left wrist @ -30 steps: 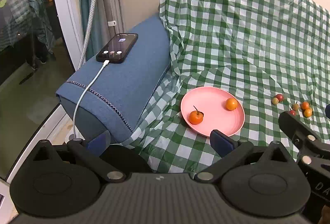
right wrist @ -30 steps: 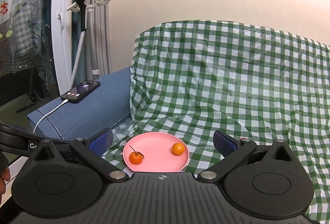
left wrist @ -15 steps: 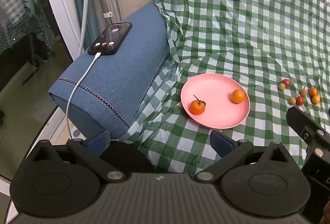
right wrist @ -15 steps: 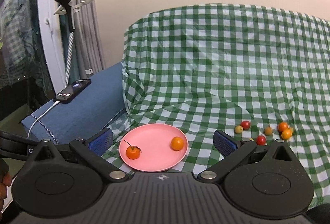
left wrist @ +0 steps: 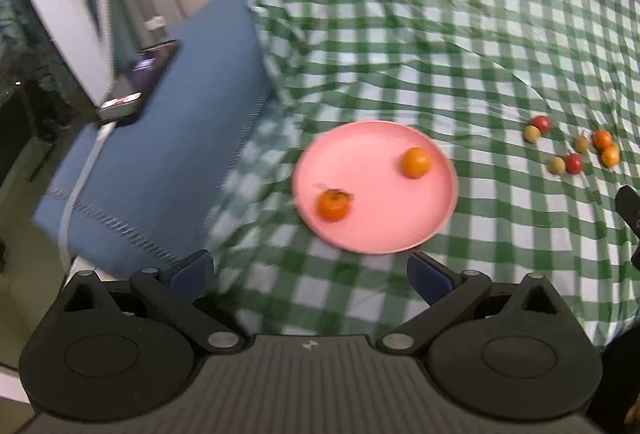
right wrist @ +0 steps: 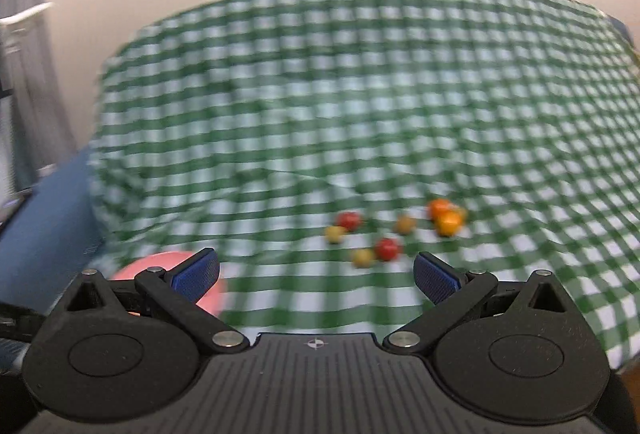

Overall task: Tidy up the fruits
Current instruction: 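Grasp a yellow cherry tomato with left tool while right tool grasps an orange, then carry the yellow tomato and orange toward the pink plate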

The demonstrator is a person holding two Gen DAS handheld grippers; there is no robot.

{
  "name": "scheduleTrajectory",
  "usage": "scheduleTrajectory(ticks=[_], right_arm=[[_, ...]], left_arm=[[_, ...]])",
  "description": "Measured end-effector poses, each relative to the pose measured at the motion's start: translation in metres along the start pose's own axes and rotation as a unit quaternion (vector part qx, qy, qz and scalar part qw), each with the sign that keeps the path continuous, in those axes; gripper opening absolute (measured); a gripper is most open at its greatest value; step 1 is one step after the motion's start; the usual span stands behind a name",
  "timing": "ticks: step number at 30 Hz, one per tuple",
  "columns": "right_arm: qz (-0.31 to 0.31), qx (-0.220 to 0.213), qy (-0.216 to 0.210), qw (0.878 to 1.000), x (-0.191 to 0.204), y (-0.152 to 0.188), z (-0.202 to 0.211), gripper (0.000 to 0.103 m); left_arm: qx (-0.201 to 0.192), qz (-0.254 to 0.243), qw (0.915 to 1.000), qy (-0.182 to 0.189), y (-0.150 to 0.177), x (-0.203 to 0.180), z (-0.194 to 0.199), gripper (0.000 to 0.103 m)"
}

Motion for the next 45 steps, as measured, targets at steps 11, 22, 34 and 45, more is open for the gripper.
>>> scheduleTrajectory(ticks=[11,22,34,45], right_arm=[[-0.031,0.035,0.118,0.992,-0.097,-0.012,-0.159,0.102],[-0.020,0.078,0.130,0.988,-0.115,0.000,-0.288,0.102],[0.024,0.089,0.136,0.986,-0.105,0.014,-0.309,0.094],[-0.025,0.041,0.136,0.990,-0.117,-0.007,-0.295,0.041]], left_arm=[[0.013,-0.062,0.9958,0.066,-0.093,-0.132,-0.106,0.103],[0.073,-0.088,0.9850,0.129,-0.132,-0.231,-0.246,0.103],[0.108,-0.057,0.9799,0.158,-0.134,-0.237,-0.295,0.103],[0.084,-0.048,0.9800,0.174,-0.148,-0.222,-0.257,0.029]])
Point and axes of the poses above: each gripper's, at about its wrist camera, not at the fingertips, and z roughly against the way its jaws point, x to its left, y to its underside, the point moved 10 cm from there along -z, roughly the way its jaws point, and after that the axes turned 10 degrees about y, right-handed, at the moved point
